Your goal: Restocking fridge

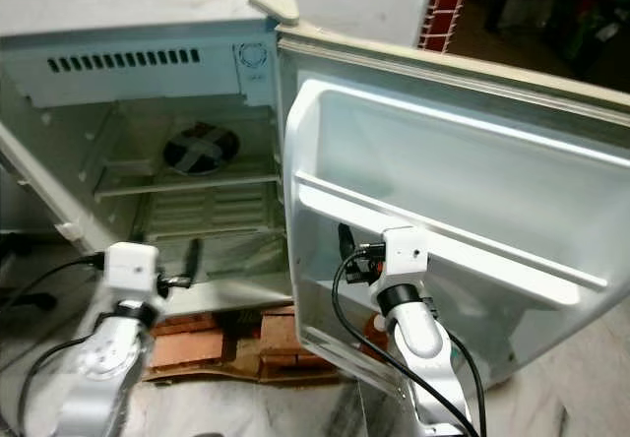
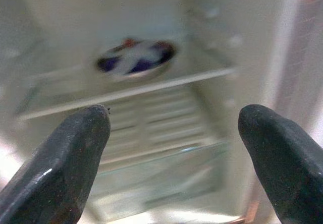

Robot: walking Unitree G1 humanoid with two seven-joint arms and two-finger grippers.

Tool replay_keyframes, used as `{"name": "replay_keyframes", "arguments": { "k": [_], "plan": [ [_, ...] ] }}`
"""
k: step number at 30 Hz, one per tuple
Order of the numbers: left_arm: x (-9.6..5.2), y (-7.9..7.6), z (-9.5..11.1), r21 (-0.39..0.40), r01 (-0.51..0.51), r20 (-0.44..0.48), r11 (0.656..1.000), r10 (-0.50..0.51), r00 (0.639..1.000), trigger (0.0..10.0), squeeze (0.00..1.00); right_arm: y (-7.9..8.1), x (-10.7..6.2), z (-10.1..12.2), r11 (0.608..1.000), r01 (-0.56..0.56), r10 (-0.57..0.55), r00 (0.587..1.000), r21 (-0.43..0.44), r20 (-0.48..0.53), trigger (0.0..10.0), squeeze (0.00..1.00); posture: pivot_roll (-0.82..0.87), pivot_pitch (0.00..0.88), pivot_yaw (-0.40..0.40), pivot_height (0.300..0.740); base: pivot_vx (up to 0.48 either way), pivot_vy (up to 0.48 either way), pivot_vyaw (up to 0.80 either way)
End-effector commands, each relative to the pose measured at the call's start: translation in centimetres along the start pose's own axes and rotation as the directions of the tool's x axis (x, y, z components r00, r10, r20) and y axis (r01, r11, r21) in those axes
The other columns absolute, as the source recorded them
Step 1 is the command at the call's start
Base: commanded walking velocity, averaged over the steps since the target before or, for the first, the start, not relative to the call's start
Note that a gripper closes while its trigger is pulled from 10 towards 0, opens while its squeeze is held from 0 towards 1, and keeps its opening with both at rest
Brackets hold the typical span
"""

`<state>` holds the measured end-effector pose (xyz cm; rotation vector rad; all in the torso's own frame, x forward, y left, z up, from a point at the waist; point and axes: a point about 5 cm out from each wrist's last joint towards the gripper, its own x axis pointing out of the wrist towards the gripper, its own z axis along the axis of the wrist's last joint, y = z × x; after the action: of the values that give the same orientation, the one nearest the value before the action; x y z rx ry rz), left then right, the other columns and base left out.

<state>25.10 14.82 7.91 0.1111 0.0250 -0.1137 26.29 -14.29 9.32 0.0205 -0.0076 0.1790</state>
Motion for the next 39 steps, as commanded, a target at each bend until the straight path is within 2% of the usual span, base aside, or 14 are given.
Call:
{"name": "replay_keyframes", "arguments": {
  "k": [1, 4, 9, 11, 14, 16, 20, 22, 24, 26, 29, 39],
  "plan": [
    [-0.4, 0.5, -0.5, 0.018, -0.019, -0.023, 1.000, 0.019, 1.000, 10.0, 0.00, -0.1, 0.1, 0.8, 1.000, -0.006, 0.007, 1.000, -0.016, 0.027, 10.0, 0.00, -0.02, 0.000, 0.000, 0.740, -0.244, 0.000, 0.00],
    [-0.4, 0.5, -0.6, 0.018, -0.018, -0.027, 1.000, 0.018, 0.999, 10.0, 0.00, -0.1, -0.3, -0.2, 1.000, -0.013, 0.013, 1.000, -0.006, -0.026, 10.0, 0.00, -0.02, 0.000, -0.002, 0.740, -0.275, 0.000, 0.00],
    [-0.4, 0.5, -0.6, 0.019, -0.018, -0.028, 1.000, 0.019, 0.999, 10.0, 0.00, 0.1, -0.3, -0.2, 1.000, -0.029, 0.029, 0.999, 0.007, -0.032, 10.0, 0.00, -0.02, 0.000, -0.003, 0.740, -0.319, 0.000, 0.00],
    [-0.4, 0.5, -0.7, 0.020, -0.019, -0.030, 1.000, 0.019, 0.999, 10.0, 0.00, 0.0, -0.2, -0.3, 0.999, -0.025, 0.024, 0.999, -0.038, -0.035, 10.0, 0.00, -0.02, 0.000, -0.004, 0.740, -0.326, 0.000, 0.00],
    [-0.4, 0.5, -0.7, 0.022, -0.017, -0.031, 1.000, 0.018, 0.999, 10.0, 0.00, 0.1, -0.3, -0.6, 0.999, -0.037, 0.037, 0.999, -0.005, -0.040, 10.0, 0.00, -0.01, 0.000, -0.004, 0.740, -0.326, 0.000, 0.00],
    [-0.4, 0.5, -0.7, 0.022, -0.017, -0.030, 1.000, 0.018, 0.999, 10.0, 0.00, 0.2, -0.3, -0.8, 0.997, -0.033, 0.037, 0.997, 0.069, -0.065, 10.0, 0.00, -0.01, 0.000, -0.005, 0.740, -0.322, 0.000, 0.00],
    [-0.5, 0.5, -0.7, 0.022, -0.016, -0.029, 1.000, 0.016, 0.999, 10.0, 0.00, 0.2, -0.5, -1.0, 0.996, -0.026, 0.033, 0.996, 0.081, -0.082, 10.0, 0.00, -0.01, 0.000, -0.005, 0.740, -0.324, 0.000, 0.00],
    [-0.5, 0.5, -0.8, 0.024, -0.009, -0.032, 1.000, 0.010, 0.999, 10.0, 0.00, -0.1, -0.5, -1.0, 0.997, 0.018, -0.013, 0.998, 0.069, -0.065, 10.0, 0.00, -0.01, 0.000, -0.004, 0.740, -0.307, 0.000, 0.00],
    [-0.6, 0.6, -0.8, 0.024, -0.008, -0.032, 1.000, 0.008, 0.999, 10.0, 0.00, -0.1, -0.5, -0.8, 0.995, 0.011, -0.006, 0.999, 0.098, -0.050, 10.0, 0.00, -0.01, 0.000, -0.005, 0.740, -0.304, 0.000, 0.00],
    [-0.6, 0.6, -0.8, 0.025, -0.005, -0.034, 1.000, 0.006, 0.999, 10.0, 0.00, -0.1, -0.5, -0.6, 0.997, 0.004, 0.000, 0.999, 0.077, -0.046, 10.0, 0.00, -0.01, 0.000, -0.004, 0.740, -0.306, 0.000, 0.00],
    [-0.6, 0.6, -0.9, 0.030, 0.003, -0.037, 1.000, -0.002, 0.999, 10.0, 0.00, -0.1, -0.4, -0.5, 0.996, -0.008, 0.012, 0.999, 0.089, -0.041, 10.0, 0.00, -0.01, 0.000, -0.003, 0.740, -0.274, 0.000, 0.00],
    [-0.4, 0.6, -0.7, 0.038, 0.013, -0.023, 0.999, -0.012, 1.000, 10.0, 0.00, -0.6, 0.0, -0.1, 0.996, 0.049, -0.048, 0.999, 0.078, -0.017, 10.0, 0.00, -0.01, 0.000, 0.003, 0.740, -0.133, 0.000, 0.00]
  ]
}}
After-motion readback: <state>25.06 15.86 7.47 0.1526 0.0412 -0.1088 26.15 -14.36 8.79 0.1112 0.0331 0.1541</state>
